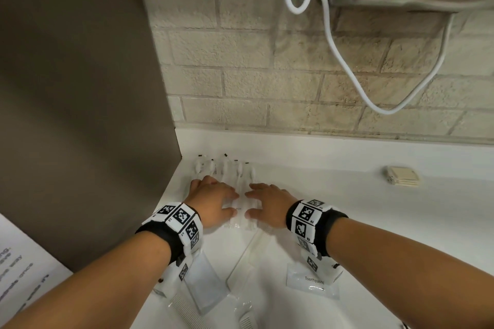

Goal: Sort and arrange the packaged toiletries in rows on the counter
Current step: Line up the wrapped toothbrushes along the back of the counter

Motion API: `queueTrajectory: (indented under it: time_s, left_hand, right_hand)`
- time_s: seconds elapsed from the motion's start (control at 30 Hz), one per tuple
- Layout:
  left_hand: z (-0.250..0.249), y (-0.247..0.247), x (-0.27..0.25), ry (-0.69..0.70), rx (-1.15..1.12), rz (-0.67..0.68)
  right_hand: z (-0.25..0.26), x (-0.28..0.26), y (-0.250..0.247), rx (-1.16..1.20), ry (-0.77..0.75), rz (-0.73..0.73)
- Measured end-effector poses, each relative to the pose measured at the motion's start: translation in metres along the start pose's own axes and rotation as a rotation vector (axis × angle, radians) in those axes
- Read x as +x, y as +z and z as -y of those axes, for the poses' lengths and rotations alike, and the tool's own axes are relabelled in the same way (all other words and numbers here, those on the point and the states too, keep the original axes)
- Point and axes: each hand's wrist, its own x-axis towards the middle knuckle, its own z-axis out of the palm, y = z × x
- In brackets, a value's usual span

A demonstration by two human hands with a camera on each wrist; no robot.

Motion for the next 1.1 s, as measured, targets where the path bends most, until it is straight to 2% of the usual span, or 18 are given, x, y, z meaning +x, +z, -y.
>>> queueTrajectory:
  time_s: [0.23, 0.43, 1.1]
  left_hand:
    - [0.001, -0.004, -0.002, -0.013, -0.038, -0.038]
    - [0.001, -0.002, -0.003, 0.000, 0.006, 0.006]
    - [-0.001, -0.002, -0.002, -0.015, 0.013, 0.026]
  right_hand:
    - [-0.002, -0.002, 0.000, 0.114, -0.005, -0.064]
    - [-0.004, -0.009, -0.005, -0.019, 0.014, 0.000]
    - [0.010, -0.019, -0.011, 0.052, 0.047, 0.007]
